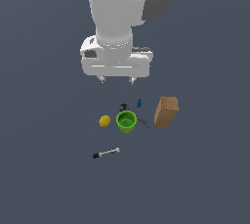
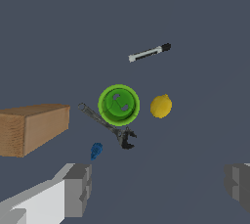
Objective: Pick up a designated object from a clutter of objects.
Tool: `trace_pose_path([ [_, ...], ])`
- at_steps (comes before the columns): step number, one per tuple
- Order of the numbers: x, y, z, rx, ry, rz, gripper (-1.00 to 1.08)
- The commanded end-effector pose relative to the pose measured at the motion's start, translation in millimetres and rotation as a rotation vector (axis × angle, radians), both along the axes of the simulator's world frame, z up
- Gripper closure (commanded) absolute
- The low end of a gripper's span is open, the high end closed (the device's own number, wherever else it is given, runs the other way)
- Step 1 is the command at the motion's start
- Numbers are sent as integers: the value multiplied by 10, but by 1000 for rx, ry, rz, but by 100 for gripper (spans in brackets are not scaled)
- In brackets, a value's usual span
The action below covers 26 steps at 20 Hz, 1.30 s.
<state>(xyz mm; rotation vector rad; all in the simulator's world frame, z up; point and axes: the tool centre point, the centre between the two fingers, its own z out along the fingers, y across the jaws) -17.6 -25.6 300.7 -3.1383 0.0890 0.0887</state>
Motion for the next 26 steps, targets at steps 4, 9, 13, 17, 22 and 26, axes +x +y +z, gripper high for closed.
trace_pose_path([
  [4,11,25,24,-1,-4,11,-92],
  [9,45,131,130,-5,-22,61,-92],
  [13,45,142,142,-6,-24,67,-92],
  [17,74,131,113,-4,-23,47,-92],
  [22,170,111,33,0,-24,-12,-92],
  [26,285,84,-72,4,-25,-85,-92],
])
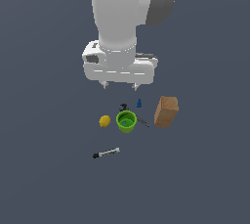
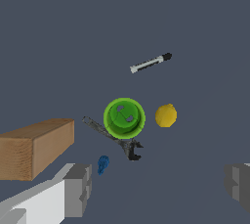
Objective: Pick up a designated object from a clutter of objects.
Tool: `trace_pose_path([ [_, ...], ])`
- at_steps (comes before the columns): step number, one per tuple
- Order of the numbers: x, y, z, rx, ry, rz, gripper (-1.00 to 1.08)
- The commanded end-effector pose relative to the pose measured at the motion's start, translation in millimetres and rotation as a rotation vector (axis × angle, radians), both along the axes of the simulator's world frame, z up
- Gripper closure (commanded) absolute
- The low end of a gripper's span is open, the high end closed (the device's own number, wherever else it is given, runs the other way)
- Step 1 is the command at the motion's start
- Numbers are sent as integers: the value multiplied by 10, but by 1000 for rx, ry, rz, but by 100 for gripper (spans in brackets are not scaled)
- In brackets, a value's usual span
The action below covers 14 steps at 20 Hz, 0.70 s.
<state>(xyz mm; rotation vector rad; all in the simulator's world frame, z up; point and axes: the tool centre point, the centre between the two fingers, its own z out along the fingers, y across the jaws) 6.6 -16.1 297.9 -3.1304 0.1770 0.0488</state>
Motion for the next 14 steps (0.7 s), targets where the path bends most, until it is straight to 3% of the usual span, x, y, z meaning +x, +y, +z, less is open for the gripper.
trace_pose_path([
  [1,78,-20,-76,3,0,-51,-92],
  [14,611,-197,-705,15,0,-429,-92],
])
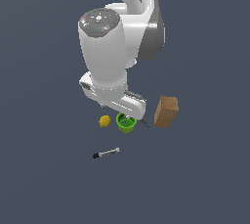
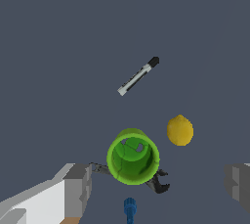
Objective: Pick up a designated object from a clutter of objects.
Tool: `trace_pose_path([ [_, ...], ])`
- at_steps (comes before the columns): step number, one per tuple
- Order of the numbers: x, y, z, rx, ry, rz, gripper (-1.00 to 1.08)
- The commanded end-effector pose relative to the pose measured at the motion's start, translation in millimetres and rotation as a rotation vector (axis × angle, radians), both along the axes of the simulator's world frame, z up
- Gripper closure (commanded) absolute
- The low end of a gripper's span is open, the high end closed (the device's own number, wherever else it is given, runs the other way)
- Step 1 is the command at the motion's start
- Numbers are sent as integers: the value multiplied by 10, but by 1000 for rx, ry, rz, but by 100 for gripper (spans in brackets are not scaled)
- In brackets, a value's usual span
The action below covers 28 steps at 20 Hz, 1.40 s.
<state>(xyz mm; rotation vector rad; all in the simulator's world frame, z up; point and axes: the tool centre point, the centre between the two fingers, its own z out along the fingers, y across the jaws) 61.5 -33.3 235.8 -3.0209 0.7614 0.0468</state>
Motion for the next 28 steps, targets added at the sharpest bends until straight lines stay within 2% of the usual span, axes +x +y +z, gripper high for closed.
trace_pose_path([
  [1,100,-40,-141,0,0,-78,-92],
  [19,637,-364,-1254,-22,-1,-615,-92],
  [28,745,-476,-1646,-36,-6,-783,-92],
])
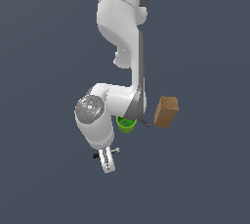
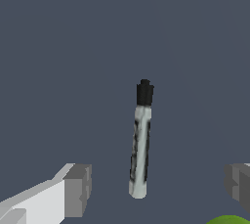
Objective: Pick up a designated object from a clutter of objects.
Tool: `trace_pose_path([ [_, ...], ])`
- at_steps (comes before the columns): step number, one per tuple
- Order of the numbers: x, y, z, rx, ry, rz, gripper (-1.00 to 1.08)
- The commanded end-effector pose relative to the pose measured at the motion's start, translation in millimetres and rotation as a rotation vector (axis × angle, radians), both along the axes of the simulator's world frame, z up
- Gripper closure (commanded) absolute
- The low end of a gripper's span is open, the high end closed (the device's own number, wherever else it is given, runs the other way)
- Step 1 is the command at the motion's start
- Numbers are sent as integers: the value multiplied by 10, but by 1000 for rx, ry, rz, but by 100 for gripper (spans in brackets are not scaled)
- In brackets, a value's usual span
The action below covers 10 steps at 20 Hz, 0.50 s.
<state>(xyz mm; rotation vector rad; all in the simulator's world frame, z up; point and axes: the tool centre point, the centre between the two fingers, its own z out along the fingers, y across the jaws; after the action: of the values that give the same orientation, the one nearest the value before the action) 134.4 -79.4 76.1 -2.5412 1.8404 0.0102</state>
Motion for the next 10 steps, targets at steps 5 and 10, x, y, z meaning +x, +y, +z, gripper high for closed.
trace_pose_path([
  [5,38,-43,-147,-6,-3,-64,-92],
  [10,36,-44,-161,-7,-2,-66,-92],
])
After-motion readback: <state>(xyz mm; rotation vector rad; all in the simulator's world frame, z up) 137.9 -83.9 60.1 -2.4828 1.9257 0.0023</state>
